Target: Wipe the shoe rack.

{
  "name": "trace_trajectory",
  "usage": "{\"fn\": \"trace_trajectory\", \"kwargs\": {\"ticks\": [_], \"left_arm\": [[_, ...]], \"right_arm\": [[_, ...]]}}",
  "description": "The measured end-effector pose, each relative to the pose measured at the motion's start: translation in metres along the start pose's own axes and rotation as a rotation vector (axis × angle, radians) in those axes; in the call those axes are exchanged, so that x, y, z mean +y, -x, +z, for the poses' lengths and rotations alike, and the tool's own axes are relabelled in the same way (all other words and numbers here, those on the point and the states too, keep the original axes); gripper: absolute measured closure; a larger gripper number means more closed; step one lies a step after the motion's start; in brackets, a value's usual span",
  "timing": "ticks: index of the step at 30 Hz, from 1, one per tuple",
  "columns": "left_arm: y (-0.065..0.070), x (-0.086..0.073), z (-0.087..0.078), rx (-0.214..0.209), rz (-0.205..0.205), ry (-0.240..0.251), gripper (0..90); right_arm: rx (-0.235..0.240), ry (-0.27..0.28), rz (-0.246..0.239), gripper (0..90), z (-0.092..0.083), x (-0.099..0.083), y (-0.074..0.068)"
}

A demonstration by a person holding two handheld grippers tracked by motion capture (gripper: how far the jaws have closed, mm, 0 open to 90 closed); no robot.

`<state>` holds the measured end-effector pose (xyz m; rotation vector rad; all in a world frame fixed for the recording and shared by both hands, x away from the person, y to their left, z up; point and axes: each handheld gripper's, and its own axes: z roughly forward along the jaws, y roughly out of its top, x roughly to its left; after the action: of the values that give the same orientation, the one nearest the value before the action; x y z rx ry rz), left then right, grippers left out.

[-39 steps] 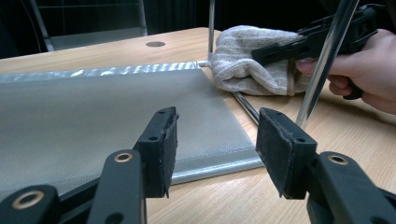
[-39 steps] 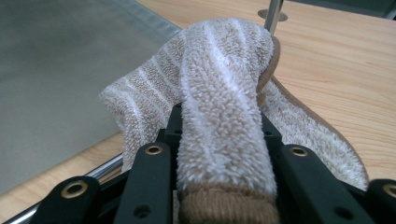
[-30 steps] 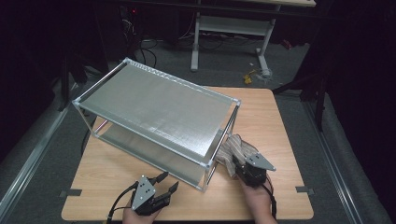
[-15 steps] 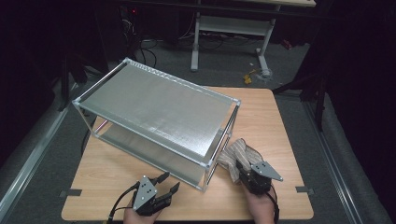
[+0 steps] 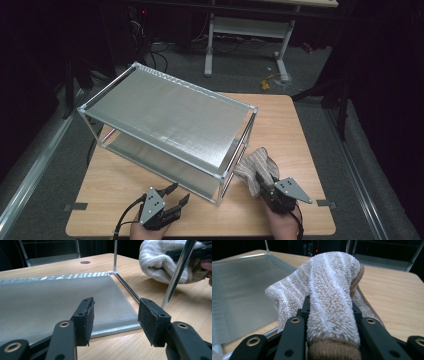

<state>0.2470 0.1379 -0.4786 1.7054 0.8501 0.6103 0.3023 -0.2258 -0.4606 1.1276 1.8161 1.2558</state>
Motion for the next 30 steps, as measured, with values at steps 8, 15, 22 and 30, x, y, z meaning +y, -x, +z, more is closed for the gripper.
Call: {"fn": "trace_trajectory", "kwargs": {"ticks": [8,15,22,30], "left_arm": [[-0.002,0.0,0.001,0.0,-0.004,-0.015,40.8],[-0.004,0.0,0.001,0.0,-0.006,-0.008,37.9],[-0.003,0.0,0.001,0.002,-0.006,-0.007,37.8],[-0.002,-0.001,0.002,-0.017,-0.015,-0.007,38.0]], "right_arm": [[-0.004,0.047,0.03,68.9,-0.009,0.004,0.005],[-0.007,0.114,0.049,68.9,-0.02,0.012,0.005],[-0.003,0.183,0.071,69.0,-0.03,0.021,0.005],[0.0,0.253,0.085,68.9,-0.042,0.032,0.004]]}}
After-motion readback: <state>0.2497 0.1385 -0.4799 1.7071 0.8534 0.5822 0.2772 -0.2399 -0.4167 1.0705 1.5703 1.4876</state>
